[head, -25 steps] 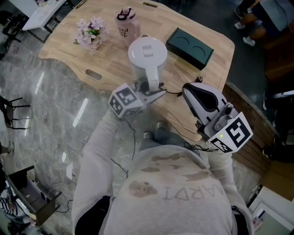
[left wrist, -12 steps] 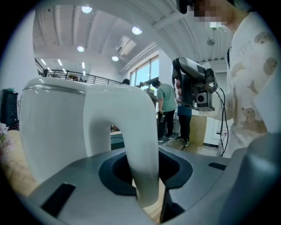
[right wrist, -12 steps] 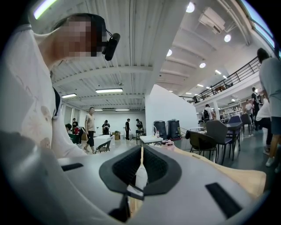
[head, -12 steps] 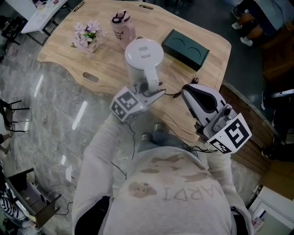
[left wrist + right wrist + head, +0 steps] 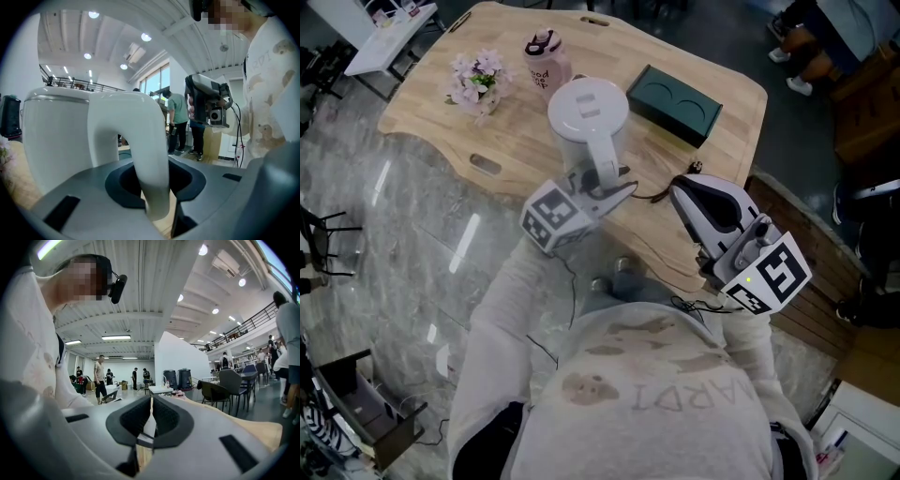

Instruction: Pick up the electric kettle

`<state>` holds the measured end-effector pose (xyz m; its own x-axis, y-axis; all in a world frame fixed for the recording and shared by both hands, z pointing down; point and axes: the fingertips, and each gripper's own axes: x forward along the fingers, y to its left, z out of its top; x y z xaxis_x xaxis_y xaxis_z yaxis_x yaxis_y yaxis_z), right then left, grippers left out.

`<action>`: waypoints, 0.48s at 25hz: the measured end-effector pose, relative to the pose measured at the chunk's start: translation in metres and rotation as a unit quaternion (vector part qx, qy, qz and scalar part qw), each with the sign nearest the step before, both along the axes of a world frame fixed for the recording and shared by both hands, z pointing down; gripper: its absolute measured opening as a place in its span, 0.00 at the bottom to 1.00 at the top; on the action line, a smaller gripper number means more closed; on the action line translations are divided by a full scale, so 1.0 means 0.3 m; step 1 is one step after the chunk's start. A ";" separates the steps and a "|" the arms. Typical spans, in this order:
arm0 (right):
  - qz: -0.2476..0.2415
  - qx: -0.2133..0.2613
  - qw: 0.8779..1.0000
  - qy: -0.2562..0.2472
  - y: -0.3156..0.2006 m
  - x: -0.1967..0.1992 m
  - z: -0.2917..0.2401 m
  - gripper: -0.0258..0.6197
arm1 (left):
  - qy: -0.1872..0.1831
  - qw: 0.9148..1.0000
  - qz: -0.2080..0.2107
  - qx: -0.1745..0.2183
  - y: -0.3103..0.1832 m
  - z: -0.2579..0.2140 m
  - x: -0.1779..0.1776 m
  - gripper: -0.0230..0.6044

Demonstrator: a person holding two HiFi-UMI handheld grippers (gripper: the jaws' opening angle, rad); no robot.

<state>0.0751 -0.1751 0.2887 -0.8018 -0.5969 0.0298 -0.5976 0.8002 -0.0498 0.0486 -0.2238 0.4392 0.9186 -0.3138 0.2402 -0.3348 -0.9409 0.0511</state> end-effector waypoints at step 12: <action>-0.007 0.012 1.000 -0.009 0.053 -0.032 -0.034 0.08 | 0.024 0.999 0.013 0.020 0.110 -0.174 -0.007 0.21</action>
<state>0.0656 -0.1592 0.2785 -0.8107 -0.5854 0.0010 -0.5849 0.8100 -0.0413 0.0467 -0.1910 0.3870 0.9366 -0.2987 0.1831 -0.3090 -0.9506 0.0299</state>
